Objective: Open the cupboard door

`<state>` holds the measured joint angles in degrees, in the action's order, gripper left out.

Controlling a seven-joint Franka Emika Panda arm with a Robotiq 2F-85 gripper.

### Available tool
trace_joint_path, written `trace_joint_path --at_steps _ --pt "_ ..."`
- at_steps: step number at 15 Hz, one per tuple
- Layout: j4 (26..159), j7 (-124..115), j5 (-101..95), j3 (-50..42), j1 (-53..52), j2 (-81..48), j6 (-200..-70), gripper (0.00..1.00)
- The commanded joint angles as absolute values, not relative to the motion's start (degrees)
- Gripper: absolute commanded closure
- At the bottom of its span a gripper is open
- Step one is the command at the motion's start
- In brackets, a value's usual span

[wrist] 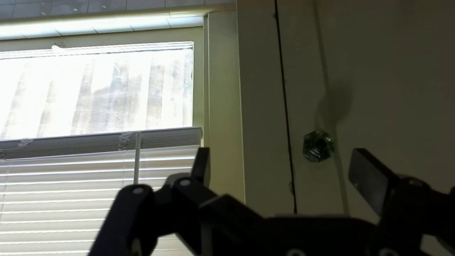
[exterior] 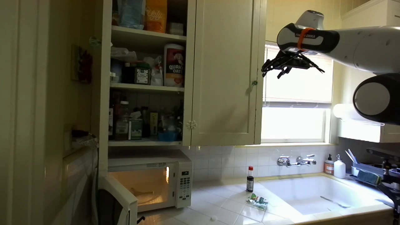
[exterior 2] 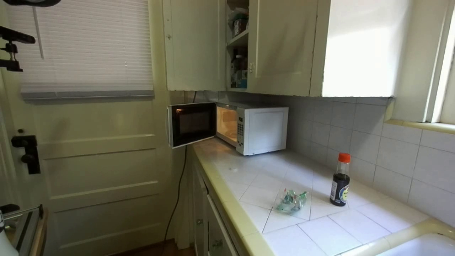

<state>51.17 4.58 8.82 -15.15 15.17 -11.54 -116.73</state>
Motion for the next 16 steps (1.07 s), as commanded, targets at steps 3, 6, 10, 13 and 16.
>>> trace_joint_path --at_steps 3,6,10,13,16 --pt "49.64 4.93 9.94 -14.74 15.35 -13.07 -116.31 0.00" --pt "47.43 5.23 10.49 -13.89 15.39 -15.66 -115.77 0.00" --pt "43.51 4.50 9.82 -13.14 15.36 -18.78 -115.90 0.00" --pt "40.38 4.26 9.56 -13.04 15.45 -20.46 -115.75 0.00" --pt "37.78 4.09 9.91 -13.04 15.90 -22.08 -115.11 0.02"
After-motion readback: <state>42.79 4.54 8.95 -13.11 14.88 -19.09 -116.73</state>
